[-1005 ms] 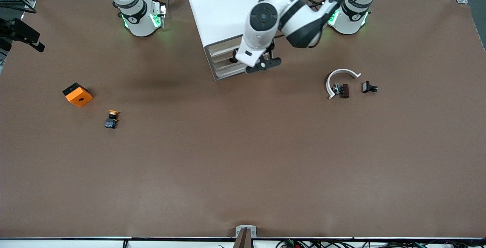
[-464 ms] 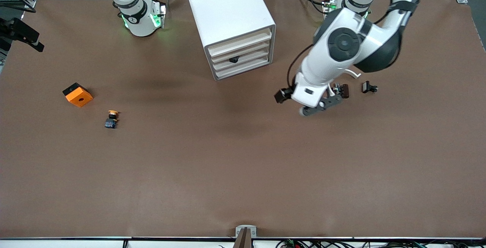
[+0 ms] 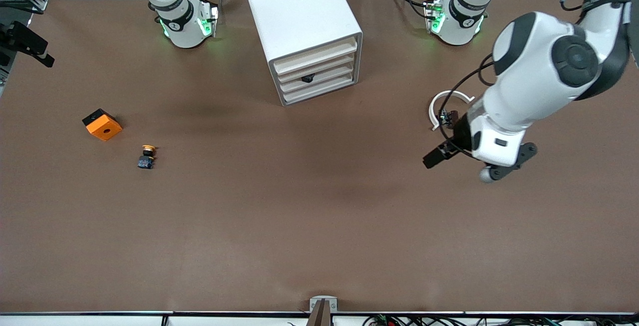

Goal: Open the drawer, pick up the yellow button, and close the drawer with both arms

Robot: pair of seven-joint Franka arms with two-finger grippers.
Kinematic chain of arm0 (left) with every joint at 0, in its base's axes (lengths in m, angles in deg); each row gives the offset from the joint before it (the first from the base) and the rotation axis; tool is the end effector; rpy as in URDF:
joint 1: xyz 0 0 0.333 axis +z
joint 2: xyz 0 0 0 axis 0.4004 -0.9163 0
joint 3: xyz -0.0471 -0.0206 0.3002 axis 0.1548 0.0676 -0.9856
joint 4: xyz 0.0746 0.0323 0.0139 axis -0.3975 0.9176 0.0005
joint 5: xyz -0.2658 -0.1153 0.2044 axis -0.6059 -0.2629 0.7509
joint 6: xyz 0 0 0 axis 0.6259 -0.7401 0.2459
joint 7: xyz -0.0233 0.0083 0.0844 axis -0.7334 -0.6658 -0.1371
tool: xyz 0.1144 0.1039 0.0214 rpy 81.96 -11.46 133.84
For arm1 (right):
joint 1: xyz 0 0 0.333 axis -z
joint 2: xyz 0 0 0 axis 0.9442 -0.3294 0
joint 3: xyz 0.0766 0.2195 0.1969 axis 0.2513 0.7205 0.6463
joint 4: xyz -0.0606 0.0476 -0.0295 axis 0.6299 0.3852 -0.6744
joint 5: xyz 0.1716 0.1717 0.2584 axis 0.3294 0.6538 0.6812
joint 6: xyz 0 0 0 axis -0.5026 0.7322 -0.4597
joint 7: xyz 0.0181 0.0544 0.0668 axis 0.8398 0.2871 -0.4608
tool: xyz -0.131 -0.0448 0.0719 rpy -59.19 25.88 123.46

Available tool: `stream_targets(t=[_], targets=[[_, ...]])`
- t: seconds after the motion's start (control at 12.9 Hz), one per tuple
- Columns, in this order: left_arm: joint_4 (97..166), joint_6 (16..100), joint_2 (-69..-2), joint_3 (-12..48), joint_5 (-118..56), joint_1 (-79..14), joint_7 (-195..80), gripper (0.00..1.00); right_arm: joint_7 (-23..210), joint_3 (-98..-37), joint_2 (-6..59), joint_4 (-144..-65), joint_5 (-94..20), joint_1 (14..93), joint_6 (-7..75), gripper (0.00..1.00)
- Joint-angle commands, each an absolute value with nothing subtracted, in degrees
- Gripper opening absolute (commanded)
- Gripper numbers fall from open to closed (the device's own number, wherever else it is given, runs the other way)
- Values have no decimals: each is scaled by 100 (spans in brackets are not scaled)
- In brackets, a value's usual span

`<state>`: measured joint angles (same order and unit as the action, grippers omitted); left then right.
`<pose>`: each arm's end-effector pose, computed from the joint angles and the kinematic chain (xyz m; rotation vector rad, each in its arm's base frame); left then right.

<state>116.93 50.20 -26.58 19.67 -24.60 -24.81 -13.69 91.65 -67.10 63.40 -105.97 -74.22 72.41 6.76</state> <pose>0.5898 -0.2089 0.4746 2.8363 0.7917 0.0420 0.4367 -0.0560 0.6011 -3.1260 0.0856 -0.0559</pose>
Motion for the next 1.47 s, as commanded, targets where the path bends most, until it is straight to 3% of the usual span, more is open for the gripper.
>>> stream_targets(t=[0.0,0.7,1.08,1.39], targets=[[11405,4561,-2581,1994,-2069,-2309,-1639,100,9160,-6720,6239,-10422,-7462,7235,619,100],[11405,3981,-2151,1959,-1909,-1421,-4512,100,9081,-6729,6169,-10342,-7453,7244,576,100],[11790,3093,-1221,767,-1918,-2078,-6269,100,9046,-6729,6169,-10360,-7400,7262,453,100],[12354,3092,-622,290,-1962,-2333,-6932,100,8958,-6738,6178,-10360,-7330,7262,435,100]])
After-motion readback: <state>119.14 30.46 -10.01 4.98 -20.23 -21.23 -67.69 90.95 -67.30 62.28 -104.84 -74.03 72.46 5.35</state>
